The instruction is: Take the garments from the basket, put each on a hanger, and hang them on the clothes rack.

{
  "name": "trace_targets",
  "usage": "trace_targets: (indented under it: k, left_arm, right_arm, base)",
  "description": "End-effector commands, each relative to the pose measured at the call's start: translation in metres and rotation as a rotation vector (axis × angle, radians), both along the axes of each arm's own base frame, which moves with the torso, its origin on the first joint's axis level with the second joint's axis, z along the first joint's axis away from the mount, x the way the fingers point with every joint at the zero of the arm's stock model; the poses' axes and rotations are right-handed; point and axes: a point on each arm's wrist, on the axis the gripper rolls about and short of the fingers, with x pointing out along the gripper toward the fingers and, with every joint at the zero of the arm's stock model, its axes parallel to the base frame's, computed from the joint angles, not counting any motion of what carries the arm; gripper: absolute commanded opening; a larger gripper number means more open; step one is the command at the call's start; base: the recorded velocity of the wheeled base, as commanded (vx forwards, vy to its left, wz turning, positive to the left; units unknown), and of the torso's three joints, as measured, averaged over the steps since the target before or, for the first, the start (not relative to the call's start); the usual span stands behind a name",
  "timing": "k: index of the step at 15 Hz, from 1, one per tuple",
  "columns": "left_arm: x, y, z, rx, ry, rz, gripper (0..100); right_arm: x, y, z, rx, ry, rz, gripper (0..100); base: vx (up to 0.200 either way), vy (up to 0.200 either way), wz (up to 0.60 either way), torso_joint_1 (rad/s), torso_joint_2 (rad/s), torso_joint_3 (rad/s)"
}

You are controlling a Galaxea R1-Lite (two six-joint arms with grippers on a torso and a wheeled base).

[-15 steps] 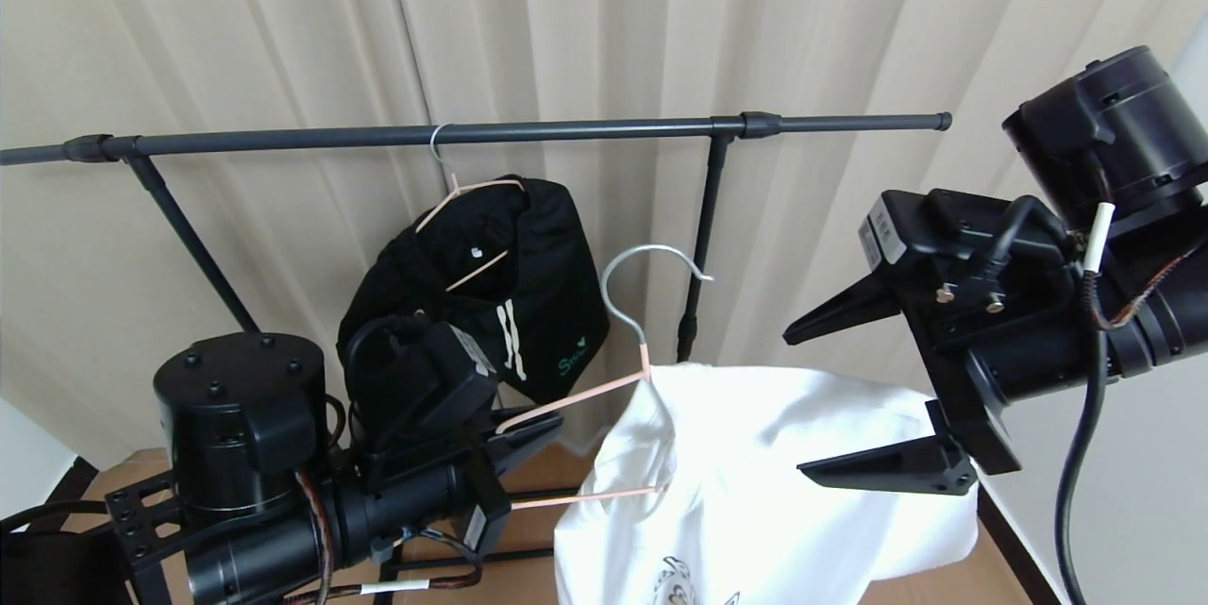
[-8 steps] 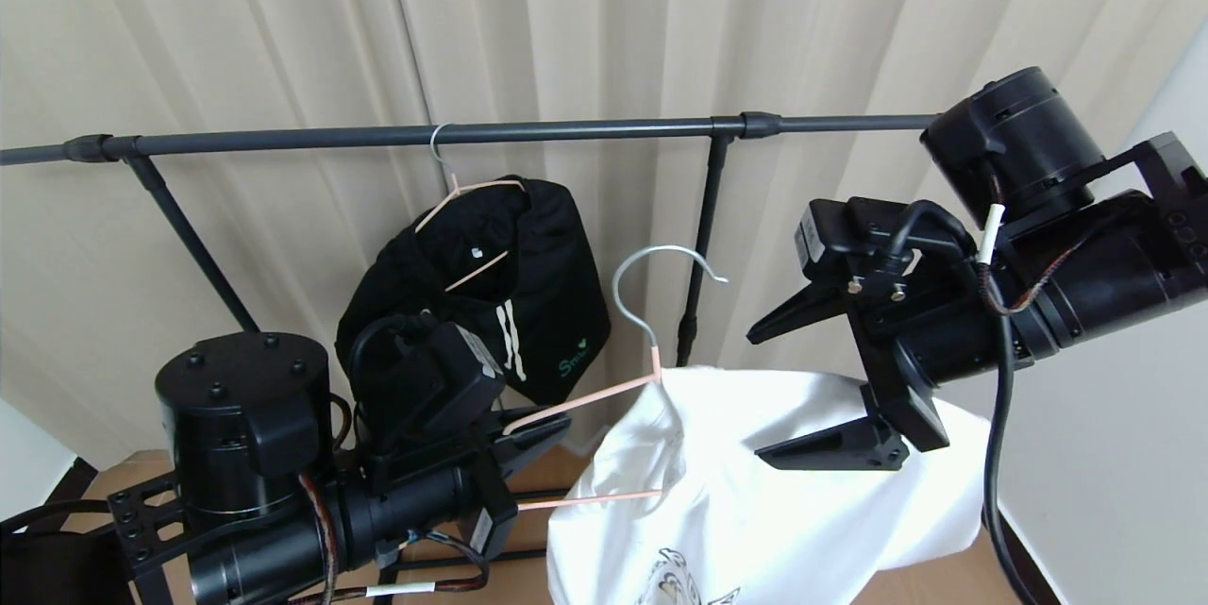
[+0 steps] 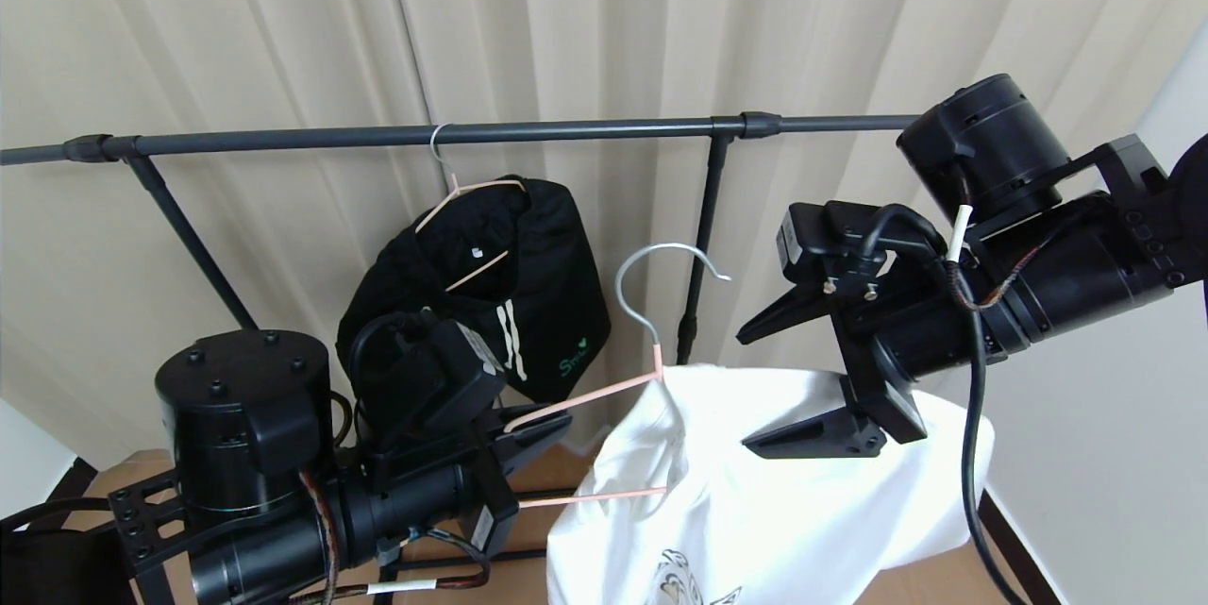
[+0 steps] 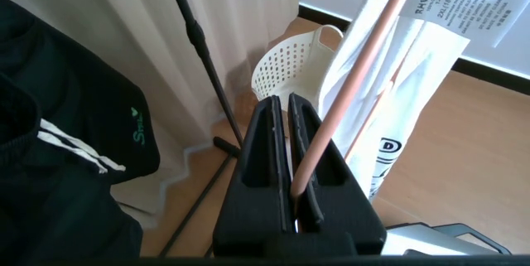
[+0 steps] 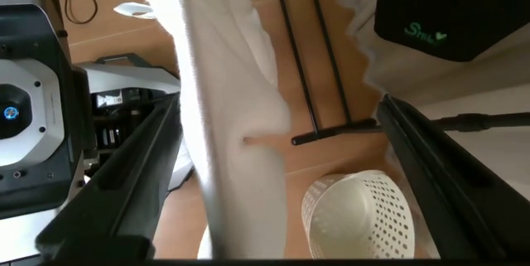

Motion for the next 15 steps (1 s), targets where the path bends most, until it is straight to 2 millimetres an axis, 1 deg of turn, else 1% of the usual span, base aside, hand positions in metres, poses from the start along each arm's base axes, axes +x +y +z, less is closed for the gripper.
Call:
trace_targets:
  k: [1, 12, 14, 15]
  left_arm:
    - [0.0, 0.0, 0.001, -0.003, -0.004, 0.0, 0]
    - [0.002, -0.001, 0.003, -0.009, -0.008, 0.004, 0]
    - [0.003, -0.002, 0.005, -0.014, -0.016, 0.004, 0]
    - [0.003, -0.002, 0.005, -0.015, -0.017, 0.004, 100]
  right_arm:
    - [-0.001, 0.0, 0.001, 0.002, -0.004, 0.002, 0]
    - [-0.009, -0.005, 0.006, 0.003, -0.005, 0.002, 0]
    - [-0.013, -0.008, 0.009, 0.002, -0.001, 0.001, 0]
    - [-0.018, -0.01, 0.012, -0.005, 0.001, 0.004, 0]
  base:
    - [0.0, 0.0, 0.0, 0.0, 0.0, 0.0]
    - [0.0, 0.0, 0.0, 0.0, 0.0, 0.0]
    - [0.0, 0.0, 0.0, 0.0, 0.0, 0.0]
    - [0.0, 0.0, 0.0, 0.0, 0.0, 0.0]
